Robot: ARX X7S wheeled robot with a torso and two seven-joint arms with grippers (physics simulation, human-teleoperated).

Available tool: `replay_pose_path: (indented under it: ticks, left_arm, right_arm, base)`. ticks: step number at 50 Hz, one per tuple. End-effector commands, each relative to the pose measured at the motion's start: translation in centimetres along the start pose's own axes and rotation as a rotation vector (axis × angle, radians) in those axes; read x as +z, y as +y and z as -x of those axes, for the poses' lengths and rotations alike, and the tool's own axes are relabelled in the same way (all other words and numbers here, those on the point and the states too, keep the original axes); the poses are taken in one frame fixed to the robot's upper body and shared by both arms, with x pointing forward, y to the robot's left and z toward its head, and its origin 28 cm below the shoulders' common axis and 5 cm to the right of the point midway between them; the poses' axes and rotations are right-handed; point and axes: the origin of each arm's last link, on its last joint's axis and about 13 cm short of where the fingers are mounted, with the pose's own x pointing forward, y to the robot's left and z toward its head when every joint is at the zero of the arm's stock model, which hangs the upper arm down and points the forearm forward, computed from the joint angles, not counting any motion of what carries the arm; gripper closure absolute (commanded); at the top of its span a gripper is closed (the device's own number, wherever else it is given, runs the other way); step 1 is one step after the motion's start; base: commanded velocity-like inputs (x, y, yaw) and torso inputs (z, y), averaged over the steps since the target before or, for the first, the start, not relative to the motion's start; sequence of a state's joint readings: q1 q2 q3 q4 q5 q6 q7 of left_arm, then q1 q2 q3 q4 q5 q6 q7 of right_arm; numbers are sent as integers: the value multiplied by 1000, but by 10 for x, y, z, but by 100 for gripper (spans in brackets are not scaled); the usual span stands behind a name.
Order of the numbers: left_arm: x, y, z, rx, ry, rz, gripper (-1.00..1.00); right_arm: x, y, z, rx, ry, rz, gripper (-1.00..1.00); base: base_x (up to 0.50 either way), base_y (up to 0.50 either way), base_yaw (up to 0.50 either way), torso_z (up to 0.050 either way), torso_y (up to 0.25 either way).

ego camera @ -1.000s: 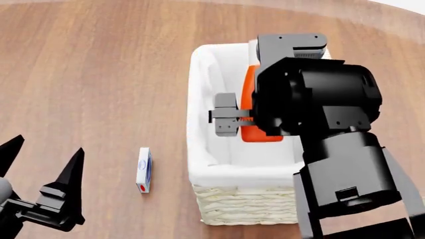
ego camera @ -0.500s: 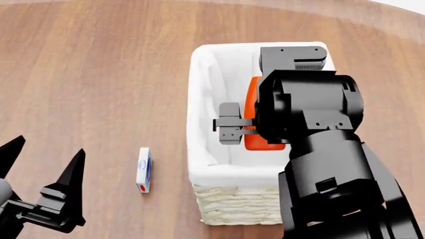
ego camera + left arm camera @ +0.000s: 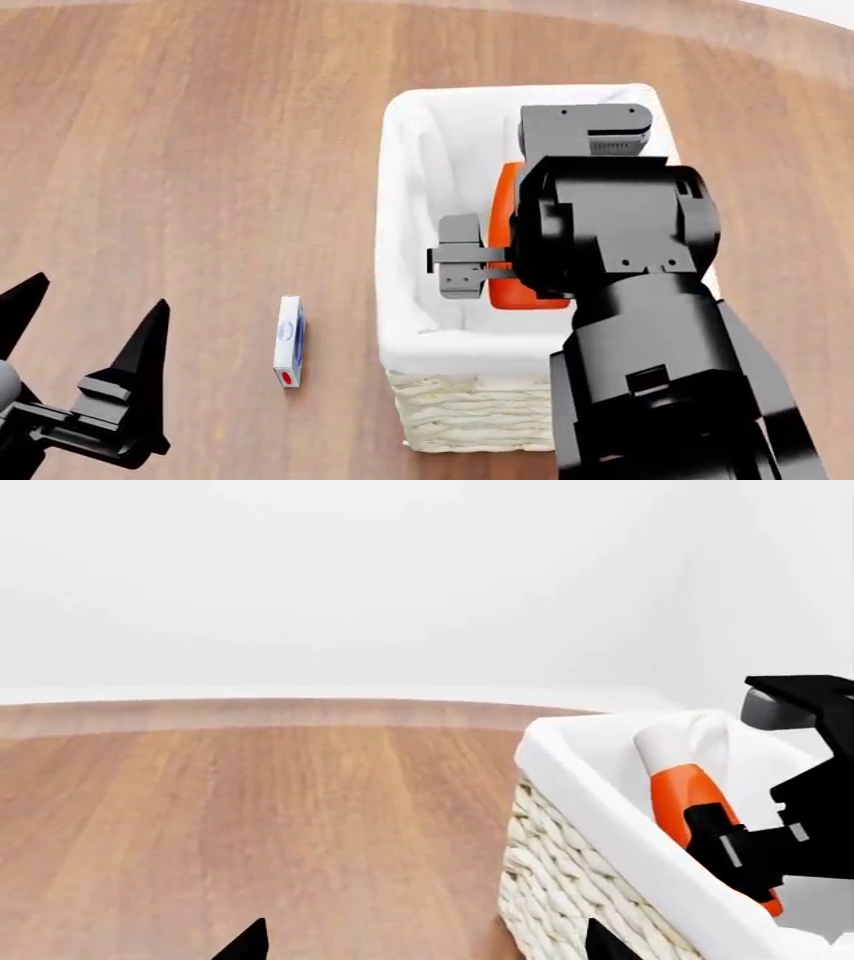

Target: Pick up the ketchup, and put it in the basket.

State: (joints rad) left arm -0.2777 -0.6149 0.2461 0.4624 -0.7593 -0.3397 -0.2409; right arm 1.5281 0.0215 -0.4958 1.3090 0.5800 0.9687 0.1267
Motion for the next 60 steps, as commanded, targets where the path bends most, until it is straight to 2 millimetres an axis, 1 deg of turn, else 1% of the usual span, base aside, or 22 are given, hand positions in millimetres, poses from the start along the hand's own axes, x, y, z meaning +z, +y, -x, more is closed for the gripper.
replay_pose_path:
  ticks: [1,12,23,32,41,43,44,50,53,56,59,60]
  left_arm:
    - [3,-5,2,-69,-22,33,-100]
    - [4,-6,2,-77,-22,36,-100]
    - [3,-7,2,-81,-22,36,-100]
    - [3,-9,3,-88,-20,34,-100]
    - [6,-9,4,-93,-29,41,-100]
    - [7,-10,5,-94,-32,41,-100]
    - [7,-10,5,-96,-32,40,-100]
    - [11,-12,7,-106,-41,34,-100]
    - [12,-13,8,-109,-44,32,-100]
    - [14,-13,9,-105,-47,33,-100]
    - [15,-14,10,-108,-51,29,-100]
    - [15,-14,10,-108,-50,29,-100]
  right_arm:
    - [1,7,-1,70,-18,6,-100]
    - [1,7,-1,79,-19,30,-100]
    - [5,6,2,86,-32,37,-100]
    - [14,6,13,93,-66,48,-100]
    - [8,2,33,85,-109,56,-100]
    - [7,1,40,76,-133,71,-100]
    - [5,0,46,87,-148,70,-100]
    - [-2,-1,63,101,-192,74,-100]
    - [-4,-2,76,99,-216,55,-100]
    - [-9,-4,87,82,-273,97,-100]
    - [-15,-5,95,96,-303,68,-100]
    - [-17,-5,96,80,-311,83,-100]
  base:
    - [0,0,0,0,0]
    - [0,0,0,0,0]
    - [0,0,0,0,0]
    - [0,0,0,0,0]
    - [0,0,0,0,0]
    - [0,0,0,0,0]
    - [0,0,0,0,0]
    - [0,0,0,0,0]
    - [0,0,0,0,0]
    - [0,0,0,0,0]
    - [0,0,0,0,0]
    - [0,0,0,0,0]
